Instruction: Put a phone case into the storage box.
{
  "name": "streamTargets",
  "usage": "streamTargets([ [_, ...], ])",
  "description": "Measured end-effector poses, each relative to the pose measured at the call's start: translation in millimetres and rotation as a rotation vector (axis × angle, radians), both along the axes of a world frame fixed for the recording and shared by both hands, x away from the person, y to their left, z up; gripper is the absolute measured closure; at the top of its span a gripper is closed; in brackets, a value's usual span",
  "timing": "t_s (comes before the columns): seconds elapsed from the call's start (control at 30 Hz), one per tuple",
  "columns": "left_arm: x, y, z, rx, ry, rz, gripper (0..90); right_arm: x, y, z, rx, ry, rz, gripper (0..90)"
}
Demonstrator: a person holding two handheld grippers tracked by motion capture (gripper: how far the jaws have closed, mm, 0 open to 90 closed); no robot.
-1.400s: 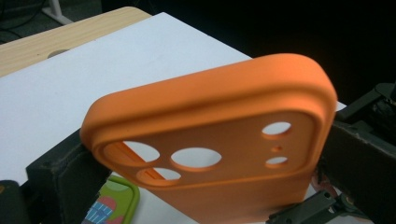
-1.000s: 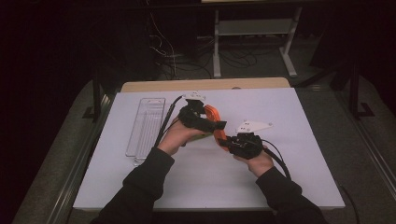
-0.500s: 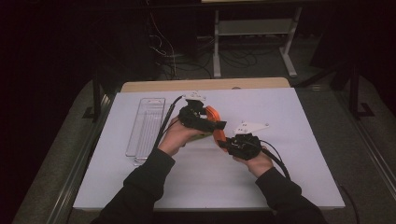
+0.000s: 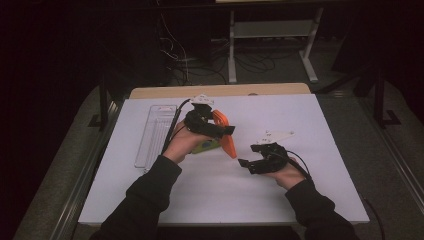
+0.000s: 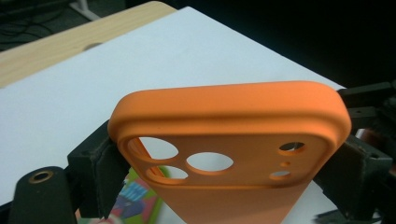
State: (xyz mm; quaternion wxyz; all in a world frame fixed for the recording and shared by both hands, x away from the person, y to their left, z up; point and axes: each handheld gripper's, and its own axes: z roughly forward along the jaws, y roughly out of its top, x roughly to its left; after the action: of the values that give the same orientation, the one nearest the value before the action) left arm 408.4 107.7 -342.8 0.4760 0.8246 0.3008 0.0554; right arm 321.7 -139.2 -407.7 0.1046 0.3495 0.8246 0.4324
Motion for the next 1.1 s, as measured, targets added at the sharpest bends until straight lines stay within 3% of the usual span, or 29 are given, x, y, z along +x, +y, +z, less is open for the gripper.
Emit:
streamTargets([
  [0.43,8.2,23.6,22.7,0.045,-0.026,0.081,13.8,-23.7,-37.1,-15.7,-0.02,-0.02,-0.035,0.5],
  [0.6,11.0,35.8,31.5,0.072,-0.044,0.114,13.8,-31.2,-44.5,-23.0,-0.048,-0.02,-0.026,0.5],
  [0.87,14.4,61.7,48.2,0.111,-0.075,0.152,13.9,-42.8,-56.5,-32.3,-0.032,-0.01,-0.017,0.5],
  [0.97,15.5,73.6,53.7,0.103,-0.083,0.188,13.9,-45.1,-57.7,-32.9,-0.027,-0.006,-0.018,0.5],
  [1.1,18.7,92.0,59.3,0.123,-0.101,0.223,13.9,-45.0,-57.5,-32.9,-0.02,-0.008,-0.026,0.4],
])
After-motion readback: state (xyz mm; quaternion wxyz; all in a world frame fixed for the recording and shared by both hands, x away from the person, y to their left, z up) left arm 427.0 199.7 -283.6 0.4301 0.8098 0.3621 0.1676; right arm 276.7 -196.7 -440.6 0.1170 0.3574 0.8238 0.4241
